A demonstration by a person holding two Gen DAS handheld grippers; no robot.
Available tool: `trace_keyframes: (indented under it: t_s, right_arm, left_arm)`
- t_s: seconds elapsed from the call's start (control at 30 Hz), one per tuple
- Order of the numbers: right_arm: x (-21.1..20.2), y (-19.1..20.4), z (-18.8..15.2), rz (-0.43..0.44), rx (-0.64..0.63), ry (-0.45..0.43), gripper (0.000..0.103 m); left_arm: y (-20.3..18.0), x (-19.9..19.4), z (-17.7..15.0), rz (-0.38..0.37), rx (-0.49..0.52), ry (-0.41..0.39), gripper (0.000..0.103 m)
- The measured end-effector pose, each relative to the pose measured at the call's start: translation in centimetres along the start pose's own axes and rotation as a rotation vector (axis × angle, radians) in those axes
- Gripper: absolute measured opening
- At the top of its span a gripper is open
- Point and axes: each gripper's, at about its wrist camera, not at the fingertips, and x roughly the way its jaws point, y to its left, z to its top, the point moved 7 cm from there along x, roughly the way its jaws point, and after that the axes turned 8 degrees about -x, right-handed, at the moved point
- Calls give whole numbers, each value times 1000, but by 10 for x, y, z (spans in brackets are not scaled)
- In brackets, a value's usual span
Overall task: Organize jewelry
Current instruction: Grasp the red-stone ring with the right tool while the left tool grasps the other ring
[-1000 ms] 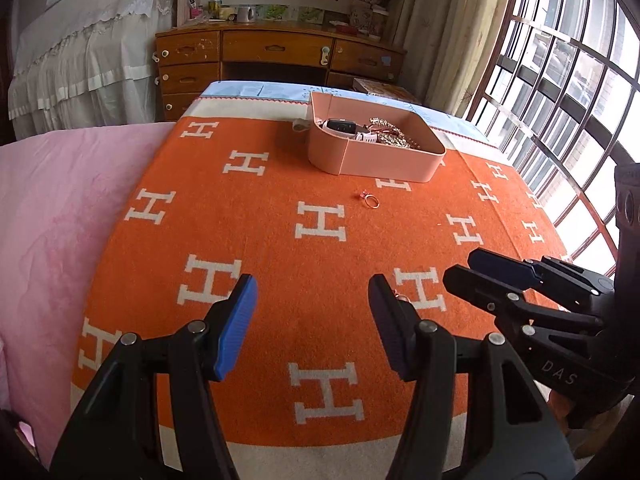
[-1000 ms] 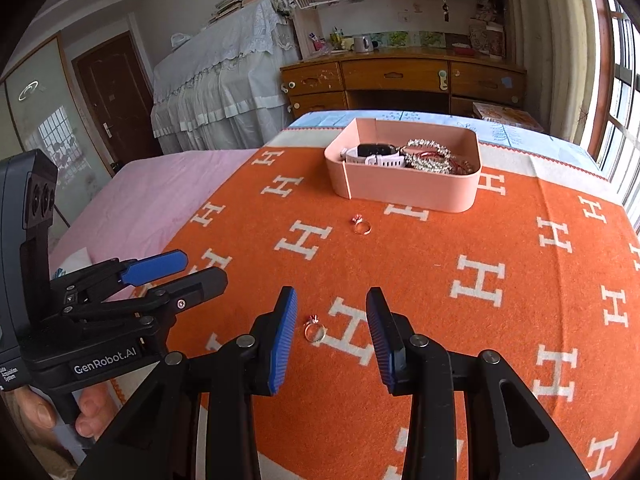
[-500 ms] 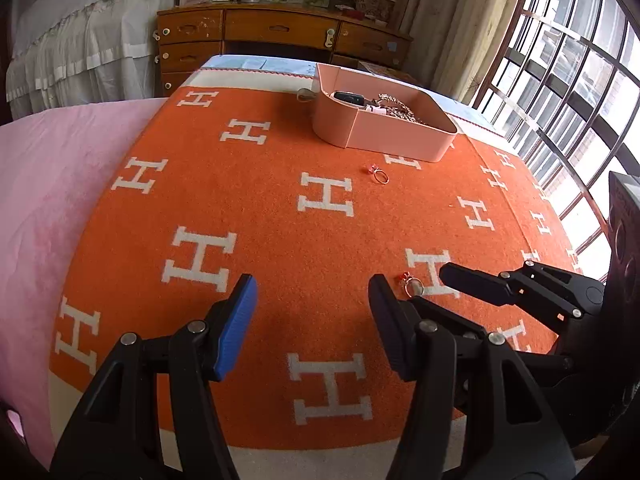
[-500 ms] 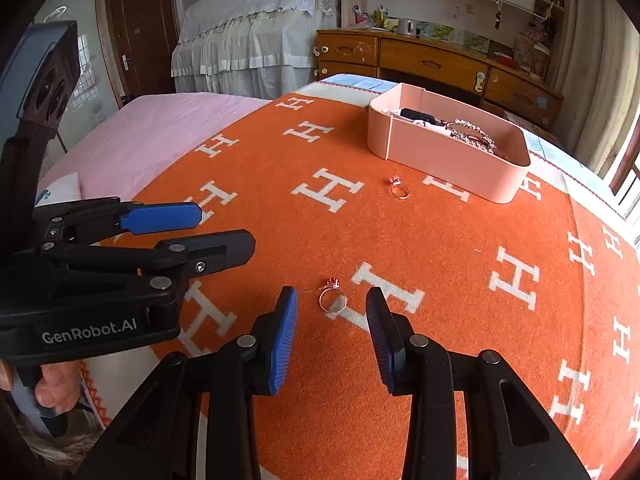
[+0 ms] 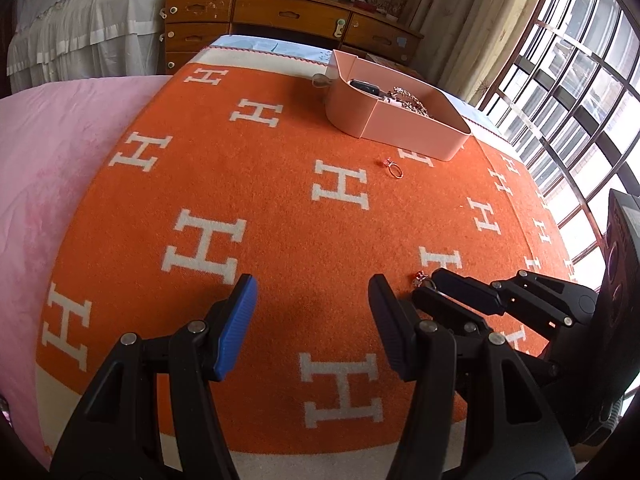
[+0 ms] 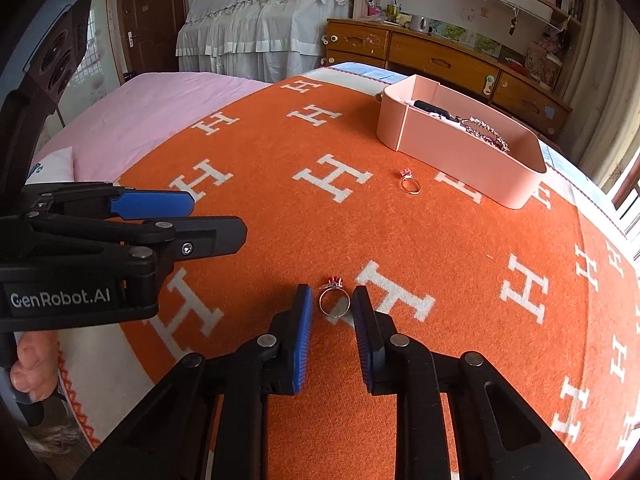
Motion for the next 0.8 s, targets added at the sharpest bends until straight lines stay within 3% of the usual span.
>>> trace_keyframes:
  t_s: [0.23, 0.4, 0.63, 0.8]
  right_arm:
    - [-2, -7, -2, 17, 62, 7, 15]
    - [-14, -25, -2, 85, 191, 5, 15]
    - [-67, -92, 29, 155, 393, -107, 15]
    - [-95, -139, 54, 96, 424, -193, 15]
  left_arm:
    - [-7, 1, 2, 9, 16, 19, 55]
    - [-22, 1, 17, 4, 39, 47, 55]
    - [-53, 15, 57, 0, 29, 133, 55]
    - [-73, 44, 82, 3, -36, 210, 54]
